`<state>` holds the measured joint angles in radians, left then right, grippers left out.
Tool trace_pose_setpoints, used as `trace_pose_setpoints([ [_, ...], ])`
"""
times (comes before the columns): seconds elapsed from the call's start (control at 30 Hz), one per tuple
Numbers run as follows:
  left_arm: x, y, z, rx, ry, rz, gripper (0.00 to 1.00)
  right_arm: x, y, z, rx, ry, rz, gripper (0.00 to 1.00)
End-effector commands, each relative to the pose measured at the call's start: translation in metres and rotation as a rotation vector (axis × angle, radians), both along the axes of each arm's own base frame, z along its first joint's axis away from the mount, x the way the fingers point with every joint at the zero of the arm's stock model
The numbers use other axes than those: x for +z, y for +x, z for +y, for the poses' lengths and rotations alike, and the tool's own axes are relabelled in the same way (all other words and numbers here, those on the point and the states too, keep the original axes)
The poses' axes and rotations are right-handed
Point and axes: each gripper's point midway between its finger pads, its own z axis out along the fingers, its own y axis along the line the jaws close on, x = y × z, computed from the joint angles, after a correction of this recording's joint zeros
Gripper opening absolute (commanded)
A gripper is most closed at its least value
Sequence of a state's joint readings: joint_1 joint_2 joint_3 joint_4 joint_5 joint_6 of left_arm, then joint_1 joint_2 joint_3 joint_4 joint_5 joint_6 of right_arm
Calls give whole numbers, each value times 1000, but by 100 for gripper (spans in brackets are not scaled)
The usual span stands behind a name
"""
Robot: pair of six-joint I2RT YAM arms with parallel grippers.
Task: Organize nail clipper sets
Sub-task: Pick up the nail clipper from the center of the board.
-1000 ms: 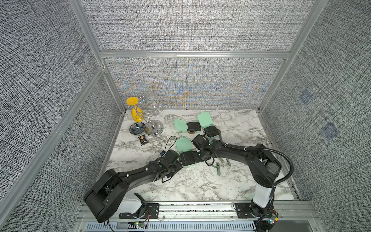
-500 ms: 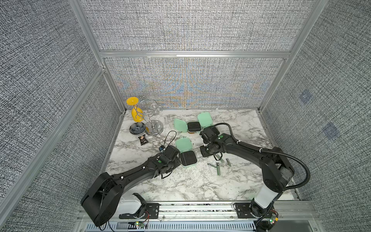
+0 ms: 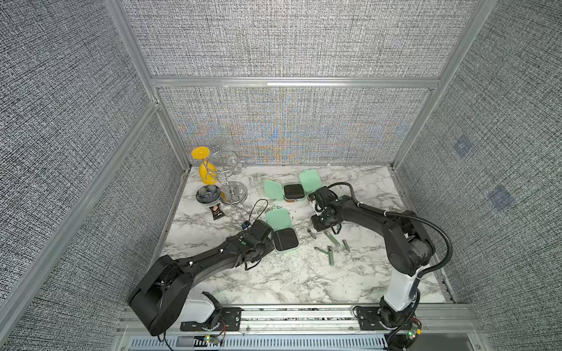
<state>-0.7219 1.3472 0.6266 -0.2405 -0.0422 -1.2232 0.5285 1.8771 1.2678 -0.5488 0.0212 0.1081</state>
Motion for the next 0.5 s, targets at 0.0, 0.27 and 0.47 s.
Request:
trace_pose_setpoints([
  [0.0,2,1,0,4,-6,-9,45,2,11,0,21,-7,-27,44],
  [0.27,3,-2,5,18,-2,-11,45,-8,22,1,38,-21,-8,44],
  [0.47,4,-3,7,21,-1,-12,44,-18,25,2,35,-22,6,42],
])
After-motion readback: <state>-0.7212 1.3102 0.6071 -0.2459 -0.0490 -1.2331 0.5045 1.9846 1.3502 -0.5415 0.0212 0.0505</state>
